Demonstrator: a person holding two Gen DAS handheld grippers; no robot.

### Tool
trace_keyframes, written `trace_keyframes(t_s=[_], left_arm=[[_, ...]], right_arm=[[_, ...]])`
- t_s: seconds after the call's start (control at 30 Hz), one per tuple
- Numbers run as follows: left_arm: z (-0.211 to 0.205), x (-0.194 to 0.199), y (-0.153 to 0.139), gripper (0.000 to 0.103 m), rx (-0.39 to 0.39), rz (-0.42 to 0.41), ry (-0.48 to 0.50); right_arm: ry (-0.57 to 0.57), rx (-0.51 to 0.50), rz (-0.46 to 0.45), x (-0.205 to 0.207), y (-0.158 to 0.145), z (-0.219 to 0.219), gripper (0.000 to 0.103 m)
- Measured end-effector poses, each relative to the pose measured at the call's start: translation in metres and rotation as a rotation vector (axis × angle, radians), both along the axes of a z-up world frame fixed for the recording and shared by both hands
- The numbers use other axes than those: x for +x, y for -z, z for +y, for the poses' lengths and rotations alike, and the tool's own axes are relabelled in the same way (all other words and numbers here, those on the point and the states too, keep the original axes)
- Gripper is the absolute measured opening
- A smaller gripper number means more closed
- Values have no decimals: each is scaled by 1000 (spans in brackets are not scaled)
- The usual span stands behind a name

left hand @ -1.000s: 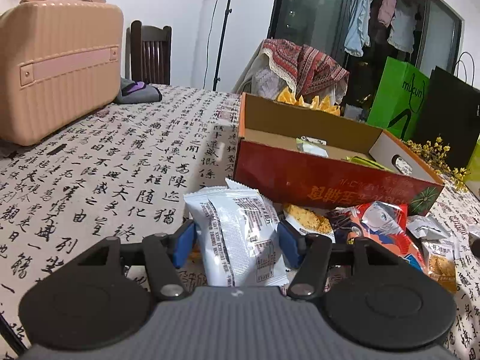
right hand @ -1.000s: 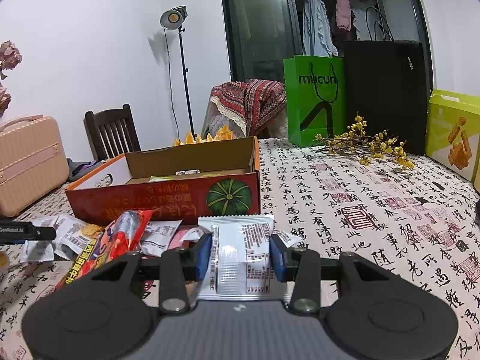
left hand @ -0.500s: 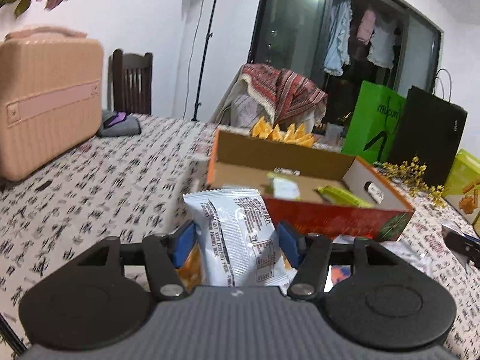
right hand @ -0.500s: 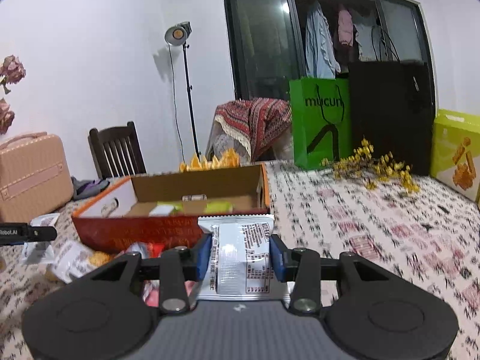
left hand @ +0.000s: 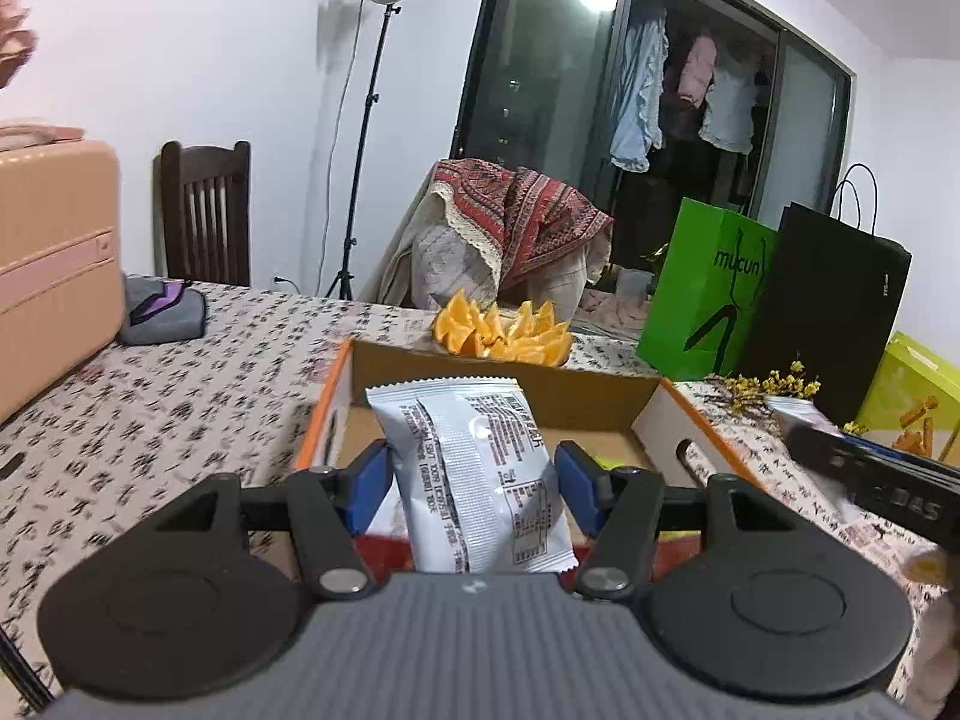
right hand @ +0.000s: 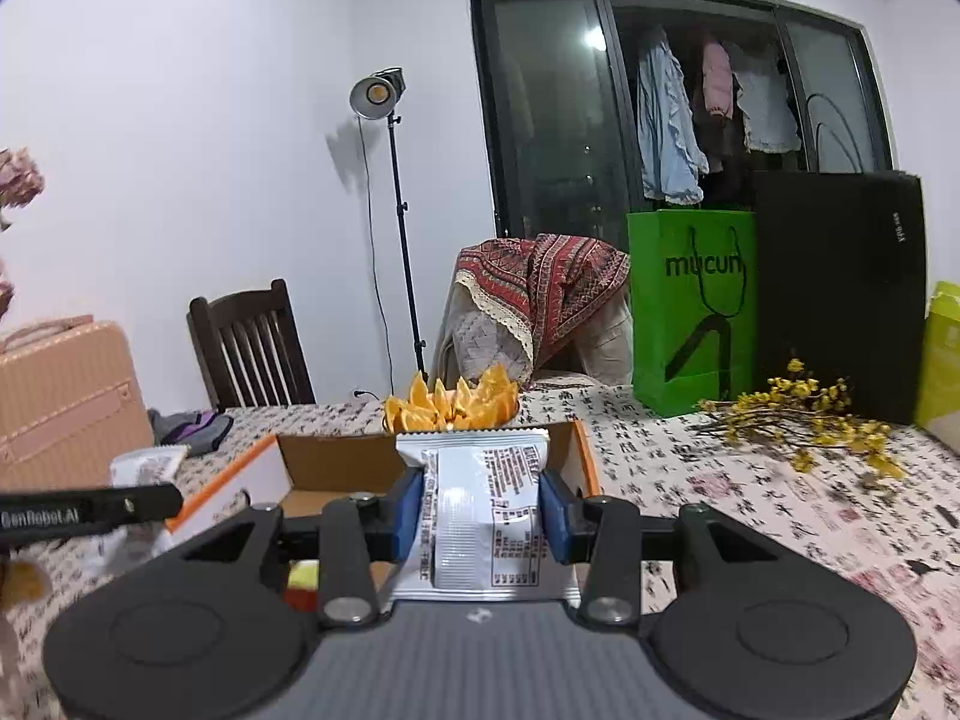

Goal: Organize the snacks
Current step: 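Carry both held white sachets over the open box, then open both grippers to drop the sachets into the box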

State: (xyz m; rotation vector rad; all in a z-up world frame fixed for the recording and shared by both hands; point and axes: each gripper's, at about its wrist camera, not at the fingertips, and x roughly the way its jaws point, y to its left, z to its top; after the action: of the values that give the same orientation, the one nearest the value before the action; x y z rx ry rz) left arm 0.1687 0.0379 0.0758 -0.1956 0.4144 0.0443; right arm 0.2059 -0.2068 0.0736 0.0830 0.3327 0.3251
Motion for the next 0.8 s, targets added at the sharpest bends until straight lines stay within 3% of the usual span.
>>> trace_keyframes(t_s=[0.27,0.4,0.57,0.67,0.73,0.8], left_arm=[[-8,52,10,61,-5,9,-35],[-5,70,32,61,18,28,-50],[-1,74,44,61,33,52,-55],[0,68,43,80,30,26,-64],[-1,62,41,103,35,-7,-86],[-1,55,38,103,39,-51,-108]], right_arm=[[8,-38,50,60,24,37,40],[-9,-44,74,72,46,41,40],[-24,-81,63,68,52,47,41],[-32,-93,60,63,52,49,42],[-29,-89,68,61,52,47,53],[-22,-77,70,61,52,44,86]])
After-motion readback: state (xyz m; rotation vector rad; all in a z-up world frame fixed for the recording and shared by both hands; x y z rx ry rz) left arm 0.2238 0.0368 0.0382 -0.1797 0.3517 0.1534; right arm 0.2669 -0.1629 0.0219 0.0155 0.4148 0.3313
